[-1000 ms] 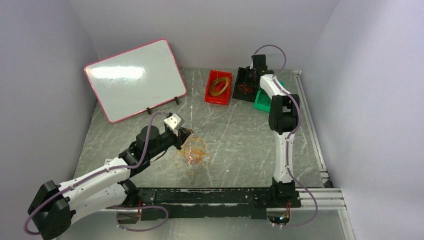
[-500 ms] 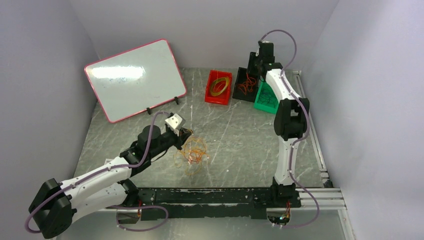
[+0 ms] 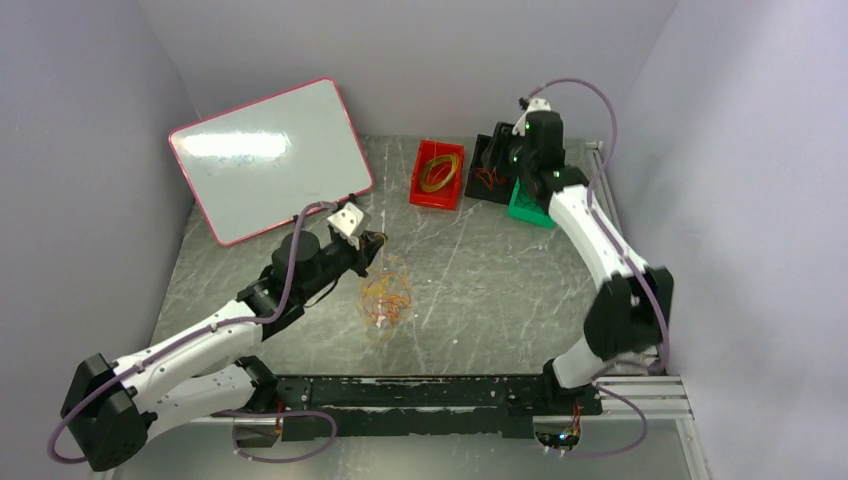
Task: Untangle the cables
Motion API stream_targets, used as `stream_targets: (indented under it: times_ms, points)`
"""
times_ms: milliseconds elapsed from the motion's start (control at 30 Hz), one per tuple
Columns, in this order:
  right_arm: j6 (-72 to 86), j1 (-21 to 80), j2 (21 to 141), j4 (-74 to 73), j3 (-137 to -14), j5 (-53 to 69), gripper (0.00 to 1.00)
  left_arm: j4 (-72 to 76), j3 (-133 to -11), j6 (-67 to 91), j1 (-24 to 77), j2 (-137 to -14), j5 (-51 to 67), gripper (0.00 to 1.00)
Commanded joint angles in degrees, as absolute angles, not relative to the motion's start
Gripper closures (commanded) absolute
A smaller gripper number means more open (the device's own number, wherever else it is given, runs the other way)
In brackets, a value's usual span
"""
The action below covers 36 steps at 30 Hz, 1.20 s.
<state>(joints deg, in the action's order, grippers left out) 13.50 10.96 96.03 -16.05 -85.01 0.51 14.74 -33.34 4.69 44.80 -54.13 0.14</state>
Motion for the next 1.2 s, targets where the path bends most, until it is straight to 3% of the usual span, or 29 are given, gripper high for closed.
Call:
stream_targets:
  times_ms: [0,200,433,700,1000,1167]
  points:
    - [21.2,15.0,81.9,-9.9,-69.2,8.0,0.47,13.4,-38.0,2.7,44.8,-55.6,-4.5,0.93]
    - [26.6,27.5,69.0,-5.8,-49.8,11.1,0.48,12.1,-42.1,2.2,44.4,-57.7,-7.7,0.93]
    - [40.3,38.9,67.0,13.6,-32.7,9.0,0.54,11.4,-43.1,1.6,44.2,-58.5,-8.4,0.93]
    - [46.1,43.0,77.9,27.8,-28.7,4.1,0.59,10.1,-43.2,1.8,44.0,-56.6,-9.8,0.93]
    - [51.1,43.0,86.0,27.0,-31.1,-1.0,0.61,9.3,-42.3,1.9,43.9,-54.6,-9.7,0.93]
    - [50.0,43.0,88.8,32.1,-30.8,2.3,0.58,9.1,-42.1,1.9,43.9,-54.0,-9.8,0.93]
